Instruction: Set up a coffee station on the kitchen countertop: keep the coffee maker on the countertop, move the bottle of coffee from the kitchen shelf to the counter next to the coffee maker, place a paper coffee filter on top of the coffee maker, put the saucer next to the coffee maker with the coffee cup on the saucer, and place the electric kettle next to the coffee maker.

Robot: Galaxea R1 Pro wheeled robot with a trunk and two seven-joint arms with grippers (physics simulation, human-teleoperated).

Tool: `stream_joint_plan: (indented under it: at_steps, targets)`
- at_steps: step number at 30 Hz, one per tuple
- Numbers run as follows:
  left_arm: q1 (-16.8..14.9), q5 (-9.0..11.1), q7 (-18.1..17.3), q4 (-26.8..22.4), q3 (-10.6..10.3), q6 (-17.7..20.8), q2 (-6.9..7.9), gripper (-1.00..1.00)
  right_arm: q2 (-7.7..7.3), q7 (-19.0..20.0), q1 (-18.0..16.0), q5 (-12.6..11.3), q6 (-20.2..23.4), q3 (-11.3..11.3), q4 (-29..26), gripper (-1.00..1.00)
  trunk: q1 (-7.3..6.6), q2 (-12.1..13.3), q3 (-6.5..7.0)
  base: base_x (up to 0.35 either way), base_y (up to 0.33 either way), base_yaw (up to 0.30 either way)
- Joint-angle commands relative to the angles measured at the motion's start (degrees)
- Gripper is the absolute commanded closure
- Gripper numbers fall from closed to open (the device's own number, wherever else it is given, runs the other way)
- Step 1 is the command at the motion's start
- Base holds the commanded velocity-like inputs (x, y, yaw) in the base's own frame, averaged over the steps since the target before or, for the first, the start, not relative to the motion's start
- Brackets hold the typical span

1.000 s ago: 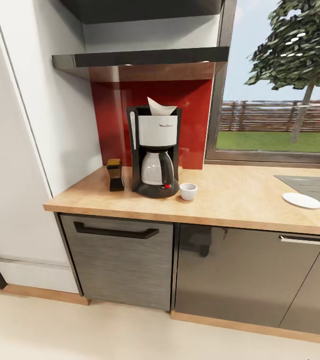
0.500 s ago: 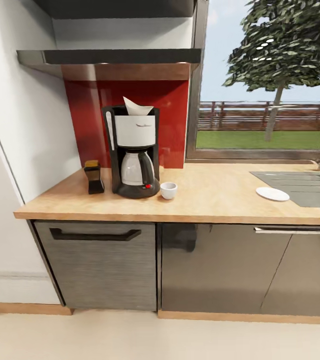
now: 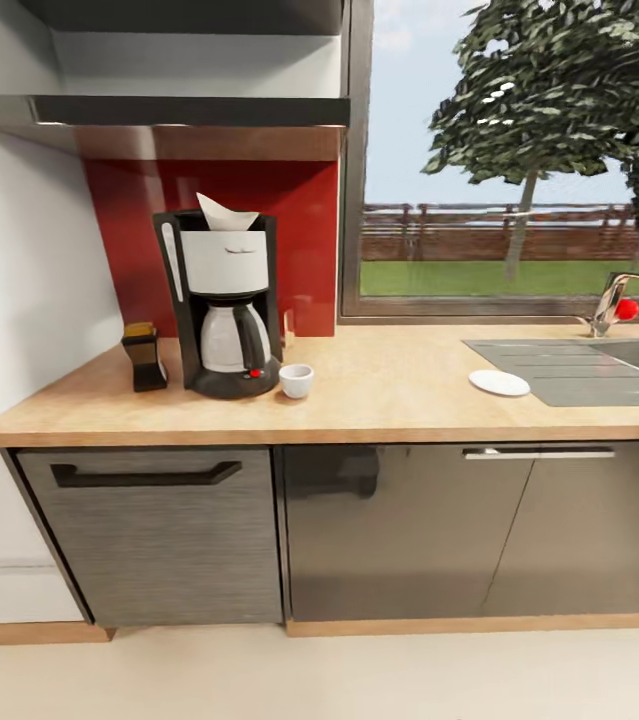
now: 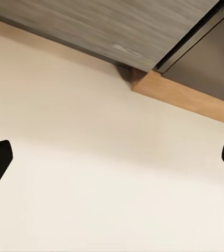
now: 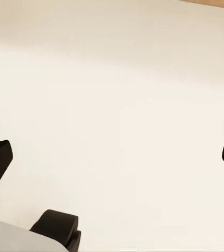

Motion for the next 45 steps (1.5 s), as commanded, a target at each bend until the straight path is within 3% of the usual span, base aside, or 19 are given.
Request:
stream_joint_plan:
  at_steps: [1, 23, 45]
  targets:
    - [0.0, 0.5, -0.2, 0.1, -0.5, -0.2, 0.02, -1.0, -0.01, 0.1, 0.0, 0.3, -0.2, -0.3, 0.0, -1.0, -0.01, 0.0, -0.06, 0.0, -0.107, -0.029]
    - [0.0, 0.5, -0.2, 0.1, -0.5, -0.2, -0.01, -1.0, 0.02, 0.1, 0.0, 0.3, -0.2, -0.5, 0.0, -1.0, -0.01, 0.0, -0.06, 0.002, -0.014, -0.235]
    - [0.0, 0.5, -0.2, 0.1, -0.7, -0.2, -0.06, -1.0, 0.08, 0.0, 0.0, 0.3, -0.2, -0.5, 0.0, -1.0, -0.01, 0.0, -0.06, 0.17, -0.164, -0.105]
